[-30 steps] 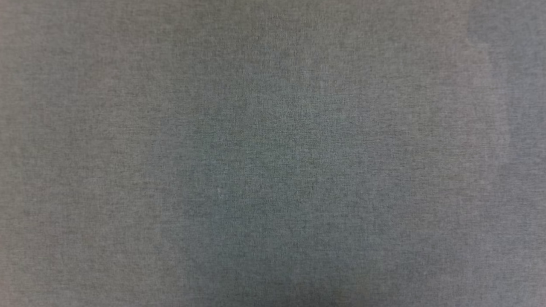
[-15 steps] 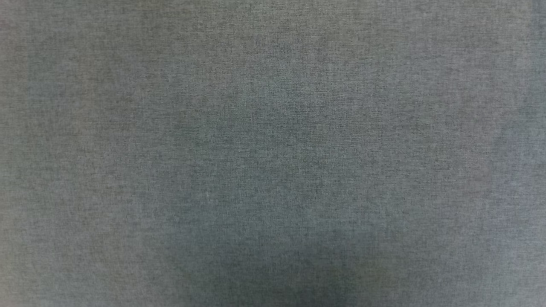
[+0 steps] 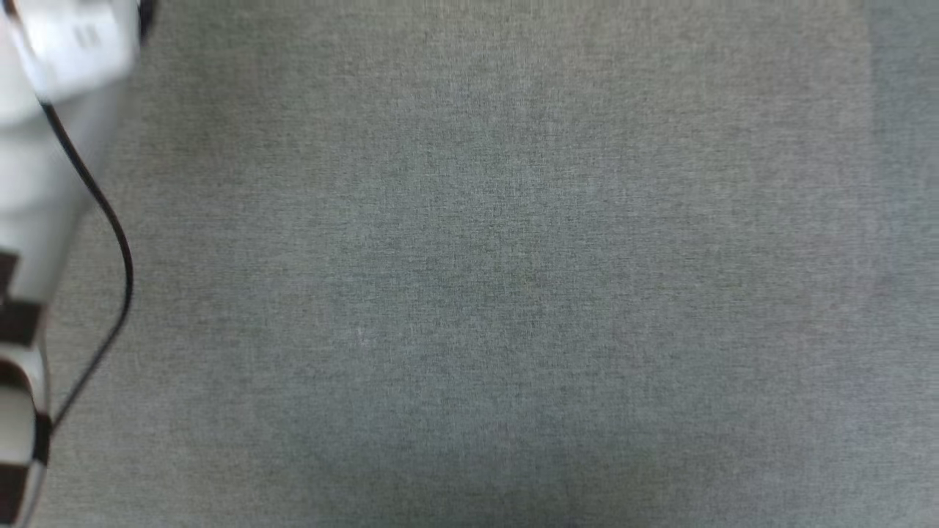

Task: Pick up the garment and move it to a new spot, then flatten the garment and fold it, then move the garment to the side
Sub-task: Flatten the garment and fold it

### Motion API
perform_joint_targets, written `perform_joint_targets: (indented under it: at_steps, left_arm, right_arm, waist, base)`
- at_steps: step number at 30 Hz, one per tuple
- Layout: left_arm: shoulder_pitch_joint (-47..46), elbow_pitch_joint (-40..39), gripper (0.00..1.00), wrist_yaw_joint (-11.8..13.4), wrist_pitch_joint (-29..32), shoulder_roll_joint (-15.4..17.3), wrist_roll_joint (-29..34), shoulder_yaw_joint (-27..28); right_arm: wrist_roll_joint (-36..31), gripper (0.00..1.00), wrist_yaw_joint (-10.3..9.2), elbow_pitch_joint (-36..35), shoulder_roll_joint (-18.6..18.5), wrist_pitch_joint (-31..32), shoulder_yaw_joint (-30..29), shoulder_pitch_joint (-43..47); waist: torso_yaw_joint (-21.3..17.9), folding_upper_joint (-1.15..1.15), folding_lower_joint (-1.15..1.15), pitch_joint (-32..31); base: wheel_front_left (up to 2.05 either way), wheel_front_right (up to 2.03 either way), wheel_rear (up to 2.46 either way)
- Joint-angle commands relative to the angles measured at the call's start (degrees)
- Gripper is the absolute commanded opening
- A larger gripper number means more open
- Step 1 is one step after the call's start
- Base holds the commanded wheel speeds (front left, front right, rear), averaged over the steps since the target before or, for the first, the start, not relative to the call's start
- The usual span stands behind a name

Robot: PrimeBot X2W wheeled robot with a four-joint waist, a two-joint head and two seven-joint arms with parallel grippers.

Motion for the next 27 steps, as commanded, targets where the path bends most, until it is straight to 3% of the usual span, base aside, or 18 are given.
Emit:
perform_joint_targets:
  at_steps: [1, 9, 18, 27]
  left_arm:
    - [4.03, -1.59, 0.00, 0.52, -0.33, 0.75, 1.00, 0.68]
    - [27.32, -12.21, 0.00, 2.59, -0.33, 3.14, 3.20, 4.51]
    - [48.50, -19.78, 0.00, 5.32, -0.33, 3.31, 3.62, 9.95]
    - [64.88, -21.41, 0.00, 4.81, -0.33, 0.97, 4.60, 14.54]
  right_arm:
    - [0.66, 0.00, -0.03, -2.09, -1.34, -0.49, 0.04, 3.97]
    - [2.87, 0.00, -0.03, -12.96, -5.65, -0.50, -1.82, 26.71]
    - [3.40, 0.00, -0.03, -18.58, -5.79, -0.51, -6.87, 47.09]
    - [2.44, 0.00, -0.03, -21.84, -3.57, -0.51, -15.95, 66.49]
  waist:
    - [0.44, 0.00, -0.01, -3.70]
    - [0.32, 0.00, -0.01, -12.64]
    - [0.27, 0.00, -0.01, -20.77]
    - [1.26, 0.00, -0.01, -27.65]
  base:
    - [0.00, 0.00, 0.00]
    - [0.00, 0.00, 0.00]
    - [0.00, 0.00, 0.00]
    - [0.00, 0.00, 0.00]
